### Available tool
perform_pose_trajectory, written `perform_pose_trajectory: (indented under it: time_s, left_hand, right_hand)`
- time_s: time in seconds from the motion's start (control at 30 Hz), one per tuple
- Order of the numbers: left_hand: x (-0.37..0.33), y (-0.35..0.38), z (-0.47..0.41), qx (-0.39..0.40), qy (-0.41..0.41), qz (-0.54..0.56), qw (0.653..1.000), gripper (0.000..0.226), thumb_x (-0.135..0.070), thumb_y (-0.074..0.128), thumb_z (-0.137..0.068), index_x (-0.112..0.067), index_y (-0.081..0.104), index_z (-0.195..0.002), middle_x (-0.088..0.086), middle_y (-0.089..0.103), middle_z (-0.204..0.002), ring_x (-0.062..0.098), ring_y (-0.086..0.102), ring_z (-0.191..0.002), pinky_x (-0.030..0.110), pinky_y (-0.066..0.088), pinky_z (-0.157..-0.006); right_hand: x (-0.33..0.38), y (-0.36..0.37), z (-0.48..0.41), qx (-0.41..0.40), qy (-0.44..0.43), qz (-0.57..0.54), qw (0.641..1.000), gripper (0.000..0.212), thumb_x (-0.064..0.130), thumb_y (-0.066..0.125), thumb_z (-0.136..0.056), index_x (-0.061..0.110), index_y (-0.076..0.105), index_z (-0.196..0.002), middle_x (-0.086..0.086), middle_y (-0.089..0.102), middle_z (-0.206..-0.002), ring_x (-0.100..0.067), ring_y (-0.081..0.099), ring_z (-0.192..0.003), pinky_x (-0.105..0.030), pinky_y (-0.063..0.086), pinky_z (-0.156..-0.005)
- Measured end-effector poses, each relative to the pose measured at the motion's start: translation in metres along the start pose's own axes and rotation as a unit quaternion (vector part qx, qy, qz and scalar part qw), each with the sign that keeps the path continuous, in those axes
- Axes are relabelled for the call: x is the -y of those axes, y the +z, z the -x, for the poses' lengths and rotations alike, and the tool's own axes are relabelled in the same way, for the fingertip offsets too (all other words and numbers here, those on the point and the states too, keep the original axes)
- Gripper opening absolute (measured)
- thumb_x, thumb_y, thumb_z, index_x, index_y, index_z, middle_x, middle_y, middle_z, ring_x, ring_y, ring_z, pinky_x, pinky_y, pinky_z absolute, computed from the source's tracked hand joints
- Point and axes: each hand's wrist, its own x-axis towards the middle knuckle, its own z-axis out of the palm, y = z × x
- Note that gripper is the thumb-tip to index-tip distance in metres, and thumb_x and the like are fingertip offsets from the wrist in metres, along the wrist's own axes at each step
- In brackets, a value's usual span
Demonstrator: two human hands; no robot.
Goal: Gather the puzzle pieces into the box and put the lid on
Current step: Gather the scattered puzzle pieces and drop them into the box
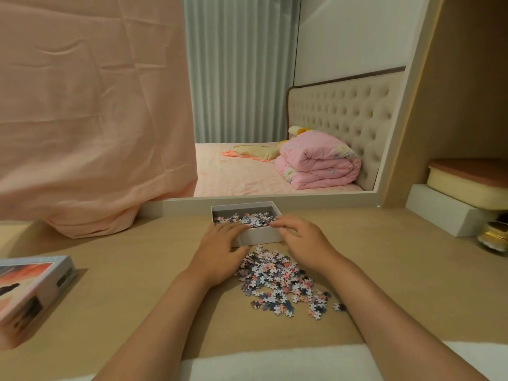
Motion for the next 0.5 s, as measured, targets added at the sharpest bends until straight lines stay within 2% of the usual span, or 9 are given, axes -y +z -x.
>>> perform_pose_trajectory:
  time_s: [0.1, 0.17, 0.23, 0.3, 0.4, 0.5]
  left_hand:
    - [-0.006, -0.003, 0.005, 0.009, 0.004, 0.031, 0.999, 0.057, -0.049, 0.043, -0.084, -0.035, 0.048, -0.139, -0.009, 0.048, -0.142, 0.011, 0.033, -0.130, 0.031, 0.023, -0.109]
    - [-0.011, -0.003, 0.007, 0.020, 0.008, 0.013, 1.000, 0.060, -0.053, 0.040, -0.084, -0.035, 0.046, -0.141, -0.009, 0.045, -0.147, 0.011, 0.030, -0.135, 0.032, 0.017, -0.114]
    - [-0.017, -0.001, 0.009, 0.023, 0.015, -0.041, 0.999, 0.065, -0.059, 0.035, -0.086, -0.036, 0.038, -0.147, -0.010, 0.035, -0.155, 0.011, 0.021, -0.144, 0.035, 0.003, -0.120]
    - [-0.029, 0.001, 0.012, 0.007, 0.042, -0.081, 0.996, 0.067, -0.062, 0.033, -0.088, -0.035, 0.032, -0.150, -0.011, 0.028, -0.158, 0.012, 0.014, -0.148, 0.036, -0.002, -0.121]
    - [-0.058, -0.001, 0.016, 0.009, 0.114, -0.066, 0.991, 0.068, -0.064, 0.036, -0.088, -0.033, 0.036, -0.149, -0.011, 0.032, -0.156, 0.012, 0.019, -0.145, 0.035, 0.010, -0.119]
    - [-0.081, 0.006, 0.023, 0.096, 0.161, -0.073, 0.980, 0.070, -0.063, 0.045, -0.089, -0.029, 0.035, -0.150, -0.007, 0.030, -0.157, 0.012, 0.019, -0.145, 0.034, 0.015, -0.117]
  right_hand:
    - [-0.003, -0.010, 0.006, 0.028, 0.039, -0.055, 0.997, 0.030, 0.027, 0.049, -0.101, 0.039, 0.065, -0.124, 0.024, 0.053, -0.125, -0.008, 0.047, -0.128, -0.043, 0.039, -0.112]
    - [-0.002, -0.019, 0.016, 0.040, 0.050, -0.032, 0.997, 0.034, 0.030, 0.048, -0.102, 0.039, 0.059, -0.132, 0.018, 0.050, -0.138, -0.012, 0.044, -0.134, -0.046, 0.037, -0.114]
    - [-0.001, -0.030, 0.032, 0.062, 0.060, 0.048, 0.995, 0.042, 0.034, 0.045, -0.103, 0.034, 0.045, -0.146, 0.011, 0.040, -0.152, -0.014, 0.038, -0.140, -0.039, 0.030, -0.117]
    - [-0.002, -0.038, 0.048, 0.073, 0.063, 0.165, 0.982, 0.053, 0.043, 0.040, -0.104, 0.028, 0.032, -0.154, 0.007, 0.027, -0.161, -0.015, 0.026, -0.147, -0.037, 0.021, -0.120]
    - [-0.009, -0.039, 0.070, 0.076, 0.135, 0.294, 0.943, 0.066, 0.060, 0.025, -0.101, 0.027, 0.016, -0.158, -0.002, 0.007, -0.167, -0.021, 0.003, -0.154, -0.048, 0.005, -0.123]
    - [-0.014, -0.028, 0.092, 0.074, 0.238, 0.335, 0.909, 0.078, 0.071, 0.014, -0.094, 0.027, 0.006, -0.159, -0.009, -0.007, -0.167, -0.028, -0.010, -0.153, -0.057, -0.003, -0.118]
